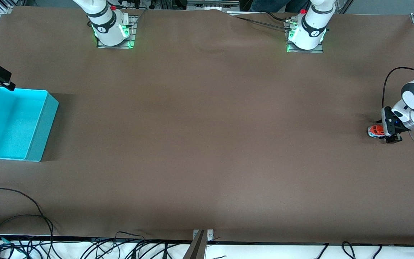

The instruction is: Wind up bus and store in blue box

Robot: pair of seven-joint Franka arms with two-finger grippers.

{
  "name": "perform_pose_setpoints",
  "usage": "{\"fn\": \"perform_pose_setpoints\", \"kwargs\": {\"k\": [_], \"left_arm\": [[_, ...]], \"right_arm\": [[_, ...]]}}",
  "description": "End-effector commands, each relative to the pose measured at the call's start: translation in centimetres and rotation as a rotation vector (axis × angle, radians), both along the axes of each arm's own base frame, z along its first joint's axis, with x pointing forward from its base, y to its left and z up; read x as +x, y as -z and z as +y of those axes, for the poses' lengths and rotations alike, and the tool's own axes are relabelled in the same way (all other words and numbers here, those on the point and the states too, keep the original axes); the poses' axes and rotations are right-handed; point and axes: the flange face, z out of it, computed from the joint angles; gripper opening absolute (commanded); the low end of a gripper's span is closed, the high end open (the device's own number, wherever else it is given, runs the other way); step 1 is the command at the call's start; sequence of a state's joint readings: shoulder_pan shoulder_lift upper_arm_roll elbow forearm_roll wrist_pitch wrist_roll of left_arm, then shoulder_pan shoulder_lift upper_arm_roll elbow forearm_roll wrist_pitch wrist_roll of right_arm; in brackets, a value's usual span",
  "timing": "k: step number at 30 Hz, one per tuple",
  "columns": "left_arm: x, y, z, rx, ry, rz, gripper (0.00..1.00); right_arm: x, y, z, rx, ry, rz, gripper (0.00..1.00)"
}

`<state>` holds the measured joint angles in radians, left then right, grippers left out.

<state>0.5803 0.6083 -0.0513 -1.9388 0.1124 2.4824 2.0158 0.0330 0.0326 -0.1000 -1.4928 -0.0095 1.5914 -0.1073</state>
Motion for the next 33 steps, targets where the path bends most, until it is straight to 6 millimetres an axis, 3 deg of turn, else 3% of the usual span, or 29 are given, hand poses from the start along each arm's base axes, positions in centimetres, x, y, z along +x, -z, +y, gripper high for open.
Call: {"fn": "perform_pose_setpoints", "kwargs": {"k": [1, 11, 23, 27, 33], "left_arm": [[0.6, 0.0, 0.2, -0.007, -0.012, -0.003, 1.00], [2.7, -8.6, -1.9, 0.009, -0.007, 0.036, 1.00], [7.1, -16.6, -4.6, 0.023, -0.026, 0.061, 1.00], [8.9, -18.8, -6.3, 0.036, -0.039, 0.037, 1.00], [11.7, -22.0, -10.9, 0.048, -0.035, 0.005, 1.00]], "right_arm": [[-0.1, -0.7, 0.5, 0.014, 0.001, -0.013, 1.00], [-0.1, -0.8, 0.1, 0.014, 0.007, -0.015, 1.00], [-0.1, -0.8, 0.4, 0.014, 0.003, -0.013, 1.00], [-0.1, -0.8, 0.4, 0.014, 0.004, -0.013, 1.00], [-0.1, -0.8, 0.4, 0.014, 0.006, -0.015, 1.00]]}}
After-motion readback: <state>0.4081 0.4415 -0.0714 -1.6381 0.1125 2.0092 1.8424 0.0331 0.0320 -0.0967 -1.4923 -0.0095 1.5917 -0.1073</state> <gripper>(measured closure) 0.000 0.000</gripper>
